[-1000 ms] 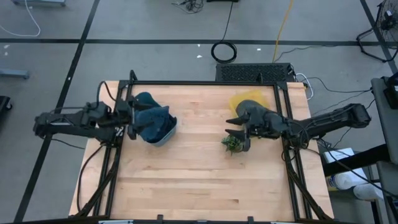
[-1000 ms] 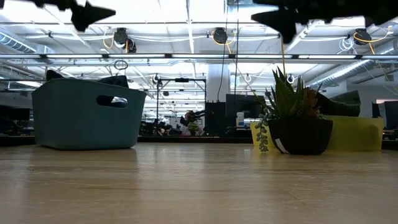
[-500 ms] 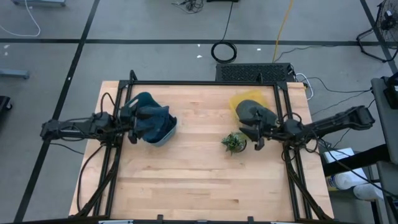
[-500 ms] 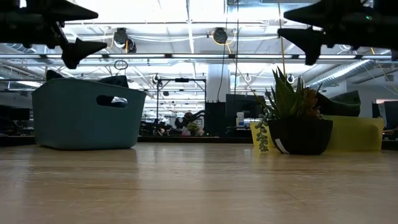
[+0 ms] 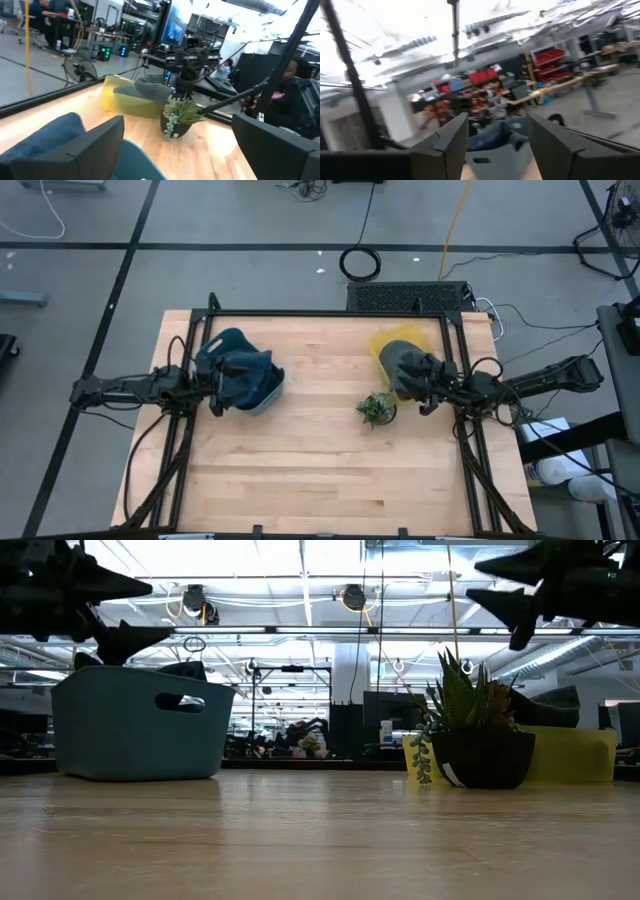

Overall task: Pick & Place hat
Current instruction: Return to Home Position

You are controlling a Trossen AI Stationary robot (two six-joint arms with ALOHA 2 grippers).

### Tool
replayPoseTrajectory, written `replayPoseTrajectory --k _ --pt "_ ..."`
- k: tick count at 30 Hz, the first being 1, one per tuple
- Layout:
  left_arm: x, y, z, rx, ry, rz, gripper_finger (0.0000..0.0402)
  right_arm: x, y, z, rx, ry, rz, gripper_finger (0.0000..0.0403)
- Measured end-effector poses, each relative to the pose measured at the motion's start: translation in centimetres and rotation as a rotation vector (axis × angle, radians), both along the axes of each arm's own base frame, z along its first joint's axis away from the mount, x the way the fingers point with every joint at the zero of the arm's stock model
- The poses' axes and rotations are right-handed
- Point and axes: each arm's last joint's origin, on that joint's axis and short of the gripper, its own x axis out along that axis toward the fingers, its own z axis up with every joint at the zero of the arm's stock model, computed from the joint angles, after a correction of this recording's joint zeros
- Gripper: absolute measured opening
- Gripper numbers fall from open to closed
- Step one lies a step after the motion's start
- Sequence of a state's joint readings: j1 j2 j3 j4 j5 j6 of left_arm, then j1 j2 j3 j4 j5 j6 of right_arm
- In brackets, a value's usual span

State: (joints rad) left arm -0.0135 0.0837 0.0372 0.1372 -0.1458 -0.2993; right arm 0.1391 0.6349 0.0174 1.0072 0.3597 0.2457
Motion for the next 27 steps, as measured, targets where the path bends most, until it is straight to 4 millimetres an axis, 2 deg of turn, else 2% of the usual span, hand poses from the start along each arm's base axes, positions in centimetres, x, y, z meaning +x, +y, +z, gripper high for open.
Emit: replayPoseTrajectory --k 10,15,27 --pt "0.0 -0.3 -0.1 0.079 0.001 -0.095 0.0379 -0.3 -0.7 -0.9 0.004 0.13 -0.248 0.0187" --pt "0.0 -0.3 -0.8 0.101 0.079 -0.087 0.0379 -0.4 -0.7 -1.0 -0.018 0.156 -0.259 0.0187" --pt "-0.5 -0.2 -1.1 0.103 0.101 -0.086 0.0379 -0.5 -0.7 -1.5 -0.015 0.206 -0.253 0.0187"
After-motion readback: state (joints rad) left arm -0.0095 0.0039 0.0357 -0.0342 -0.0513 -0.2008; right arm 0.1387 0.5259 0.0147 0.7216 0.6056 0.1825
